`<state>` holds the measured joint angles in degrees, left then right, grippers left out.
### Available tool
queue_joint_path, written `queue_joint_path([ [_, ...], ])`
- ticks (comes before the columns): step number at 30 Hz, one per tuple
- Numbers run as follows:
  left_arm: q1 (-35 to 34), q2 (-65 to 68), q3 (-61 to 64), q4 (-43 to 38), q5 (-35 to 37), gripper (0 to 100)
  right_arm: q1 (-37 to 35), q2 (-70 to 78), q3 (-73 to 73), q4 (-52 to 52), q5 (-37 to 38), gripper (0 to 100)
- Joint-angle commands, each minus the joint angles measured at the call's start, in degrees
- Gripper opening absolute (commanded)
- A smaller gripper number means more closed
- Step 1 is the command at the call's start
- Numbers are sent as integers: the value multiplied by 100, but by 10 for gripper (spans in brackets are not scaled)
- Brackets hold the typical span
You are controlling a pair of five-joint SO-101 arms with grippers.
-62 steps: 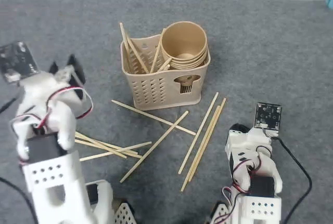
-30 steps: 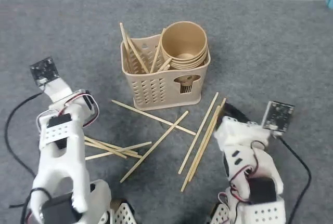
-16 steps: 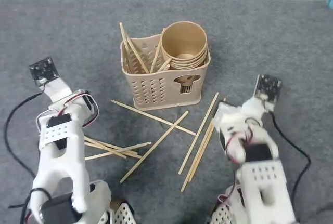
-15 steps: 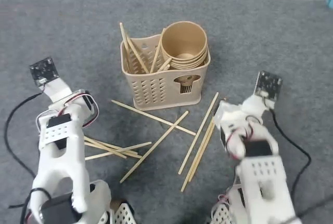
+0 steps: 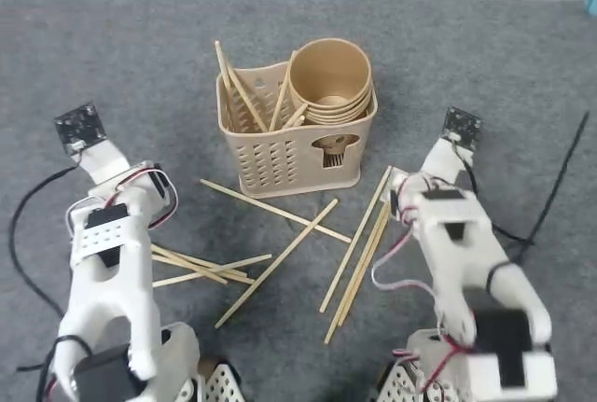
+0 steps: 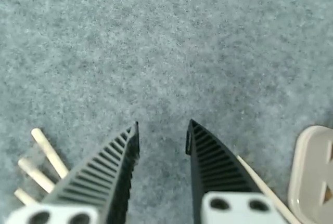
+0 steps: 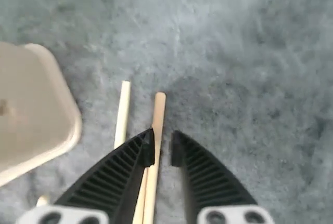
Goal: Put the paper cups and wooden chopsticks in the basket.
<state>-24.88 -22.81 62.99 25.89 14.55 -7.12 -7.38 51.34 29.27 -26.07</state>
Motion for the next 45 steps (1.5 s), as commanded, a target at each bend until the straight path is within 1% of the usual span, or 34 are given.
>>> queue_joint_path([
  [1,9,0,-259,18,0,137,75,347,-774,418,158,176],
  [8,18,0,-259,18,0,137,84,523,-1011,409,158,176],
  [13,26,0,-259,9,0,137,84,690,-985,48,158,177],
  [17,26,0,-268,9,0,137,84,1015,-1116,84,158,176],
  [19,26,0,-268,9,0,137,84,1103,-1240,303,158,139],
  [22,18,0,-259,9,0,137,57,1182,-1477,681,193,30],
  [23,18,0,-259,9,0,137,66,1182,-1521,725,193,8],
  [25,18,0,-259,9,0,137,75,1191,-1538,752,202,19],
  [28,18,0,-259,9,0,137,66,1191,-1530,787,440,38],
  [31,18,0,-259,9,0,137,84,1191,-1530,813,475,5],
  [36,18,0,-259,9,-9,137,101,1112,-1442,1042,475,8],
  [41,9,0,-259,9,-9,137,470,699,-1363,1464,466,8],
  [45,0,0,-268,9,-9,138,831,92,-941,1473,466,8],
])
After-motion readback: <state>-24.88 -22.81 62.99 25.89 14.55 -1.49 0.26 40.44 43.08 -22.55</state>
